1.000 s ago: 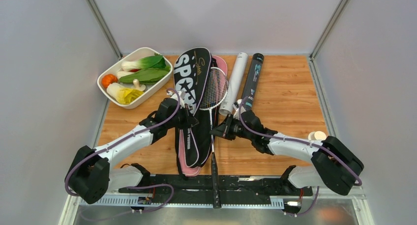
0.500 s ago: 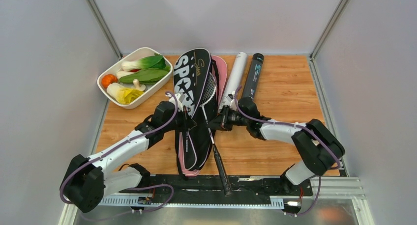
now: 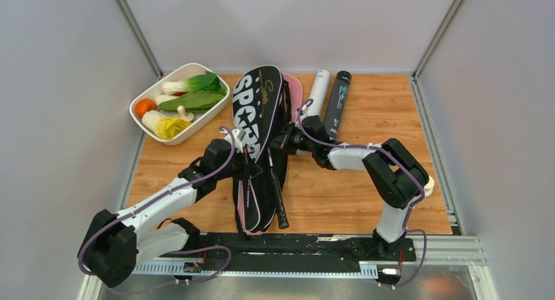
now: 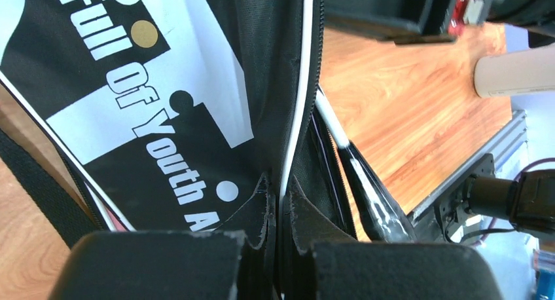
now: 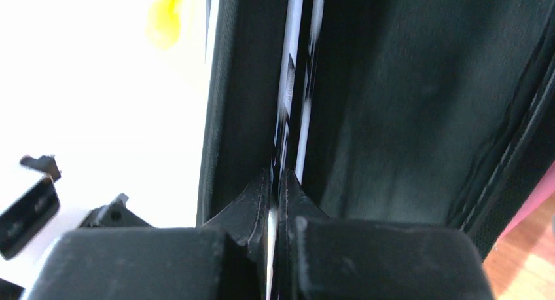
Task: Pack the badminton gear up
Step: Place the racket in the racket bag.
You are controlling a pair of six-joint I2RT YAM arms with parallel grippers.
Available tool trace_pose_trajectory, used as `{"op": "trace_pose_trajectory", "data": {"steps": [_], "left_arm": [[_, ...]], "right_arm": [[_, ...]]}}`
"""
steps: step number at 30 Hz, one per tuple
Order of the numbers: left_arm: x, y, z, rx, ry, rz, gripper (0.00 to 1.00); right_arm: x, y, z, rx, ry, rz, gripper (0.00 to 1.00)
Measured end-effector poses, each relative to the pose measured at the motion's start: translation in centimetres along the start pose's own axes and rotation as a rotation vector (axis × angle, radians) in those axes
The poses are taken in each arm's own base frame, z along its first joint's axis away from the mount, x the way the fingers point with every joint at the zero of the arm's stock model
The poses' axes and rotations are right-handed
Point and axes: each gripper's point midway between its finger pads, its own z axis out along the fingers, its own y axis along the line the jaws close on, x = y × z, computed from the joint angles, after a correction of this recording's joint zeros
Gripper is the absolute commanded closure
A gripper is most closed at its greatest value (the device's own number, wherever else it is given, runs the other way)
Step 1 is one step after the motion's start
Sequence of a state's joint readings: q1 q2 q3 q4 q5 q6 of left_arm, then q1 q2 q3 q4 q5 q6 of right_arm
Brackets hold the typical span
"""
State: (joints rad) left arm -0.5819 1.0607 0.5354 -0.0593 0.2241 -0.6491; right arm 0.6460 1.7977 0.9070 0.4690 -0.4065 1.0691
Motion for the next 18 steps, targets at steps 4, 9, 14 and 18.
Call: {"op": "trace_pose_trajectory", "data": {"steps": [4, 9, 14, 18], "left_arm": [[0.8, -0.2, -0.2, 0.030, 0.007, -0.033, 1.00], [0.8, -0.9, -0.6, 0.065, -0.010, -0.075, 1.00], [0.0, -1.0, -1.0, 0.063, -0.054, -0.113, 1.00], [-0.8, -1.2, -1.6, 0.070, -0.096, -0.141, 1.00]], "right_arm": [[-1.6, -0.4, 1.4, 0.025, -0.080, 0.000, 1.00], [-3.3, -0.9, 3.5, 0.053, -0.142, 0.007, 1.00], [-3.4, -0.9, 5.0, 0.069, -0.168, -0.002, 1.00], [-2.9, -1.2, 6.4, 0.095, -0.166, -0.004, 1.00]]}}
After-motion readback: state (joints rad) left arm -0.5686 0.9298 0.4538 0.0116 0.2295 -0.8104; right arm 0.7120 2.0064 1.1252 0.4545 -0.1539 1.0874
